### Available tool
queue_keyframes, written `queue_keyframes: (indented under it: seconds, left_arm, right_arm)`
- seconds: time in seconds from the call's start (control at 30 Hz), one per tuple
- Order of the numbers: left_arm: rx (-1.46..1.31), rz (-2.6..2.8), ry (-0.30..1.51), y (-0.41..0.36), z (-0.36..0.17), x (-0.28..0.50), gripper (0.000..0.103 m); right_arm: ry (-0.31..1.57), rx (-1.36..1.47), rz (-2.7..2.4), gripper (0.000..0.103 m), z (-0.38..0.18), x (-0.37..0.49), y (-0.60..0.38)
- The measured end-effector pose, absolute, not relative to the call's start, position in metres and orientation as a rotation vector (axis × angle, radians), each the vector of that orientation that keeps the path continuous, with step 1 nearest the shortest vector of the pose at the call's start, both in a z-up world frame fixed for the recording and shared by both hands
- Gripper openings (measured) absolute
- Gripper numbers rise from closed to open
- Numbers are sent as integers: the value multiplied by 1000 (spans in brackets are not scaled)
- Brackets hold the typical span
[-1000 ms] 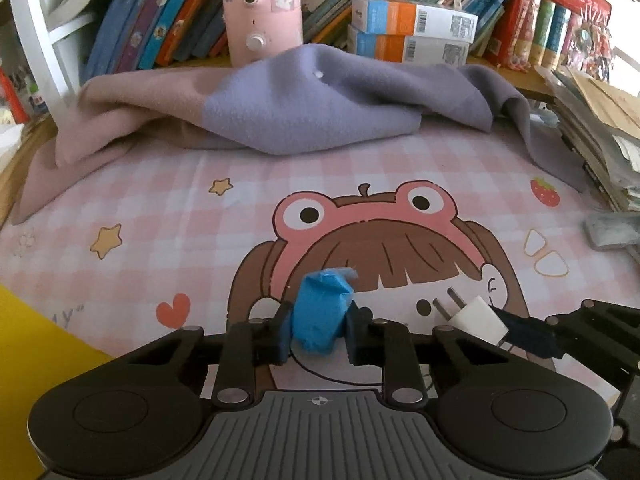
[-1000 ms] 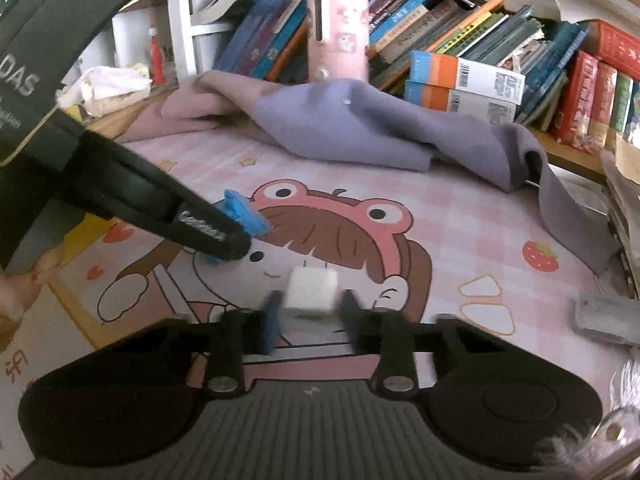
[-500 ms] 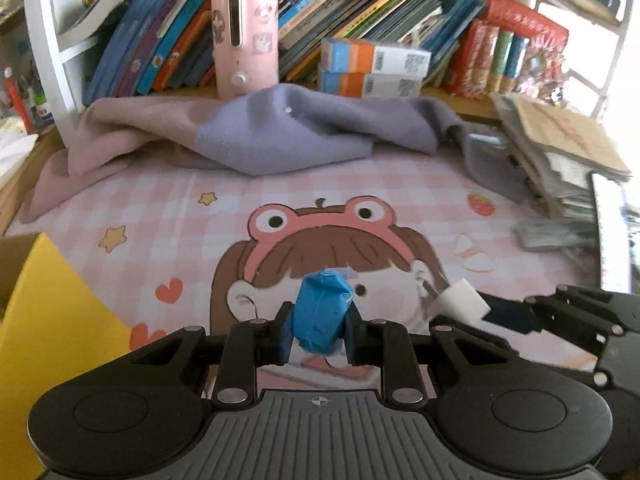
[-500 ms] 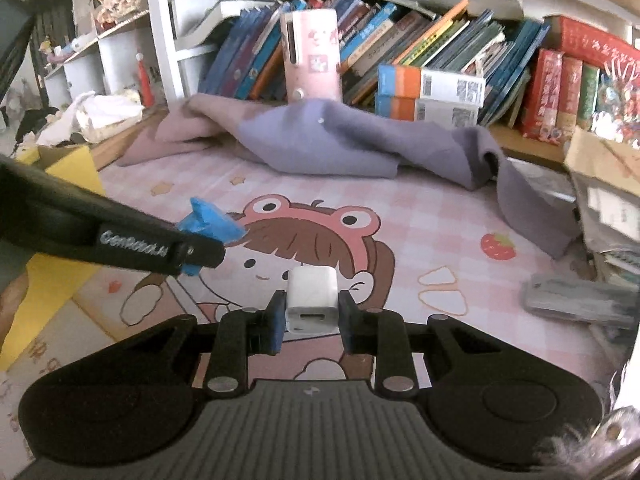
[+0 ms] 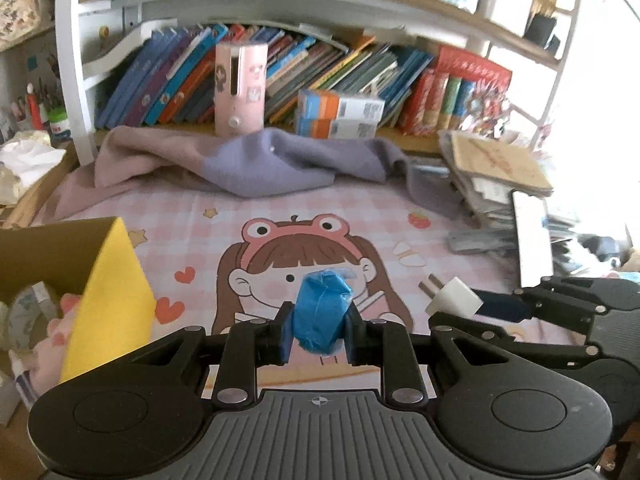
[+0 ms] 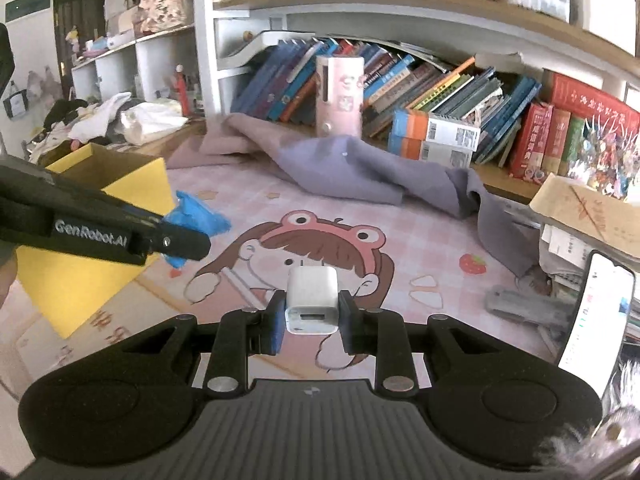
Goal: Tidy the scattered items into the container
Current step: 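Lift the blue clip and white plug and carry them over the yellow box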
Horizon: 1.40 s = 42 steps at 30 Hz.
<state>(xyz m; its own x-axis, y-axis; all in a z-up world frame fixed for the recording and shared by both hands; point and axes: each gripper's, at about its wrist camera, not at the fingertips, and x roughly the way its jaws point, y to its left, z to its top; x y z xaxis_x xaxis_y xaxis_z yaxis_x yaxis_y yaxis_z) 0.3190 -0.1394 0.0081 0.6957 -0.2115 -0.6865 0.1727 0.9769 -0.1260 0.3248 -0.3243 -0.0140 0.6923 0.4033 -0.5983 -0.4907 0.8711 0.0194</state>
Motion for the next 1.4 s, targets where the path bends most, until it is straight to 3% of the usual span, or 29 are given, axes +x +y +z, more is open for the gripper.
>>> queue_keyframes:
  seconds: [0.53,1.4]
  left_arm:
    - [-33,-323,666,-91,31,223,23]
    - [-112,-222,701,54,20,84,23]
  right_arm:
    - [635,-143,428,25,12,231,-277]
    - [655,-181,509,25,18,96,-129]
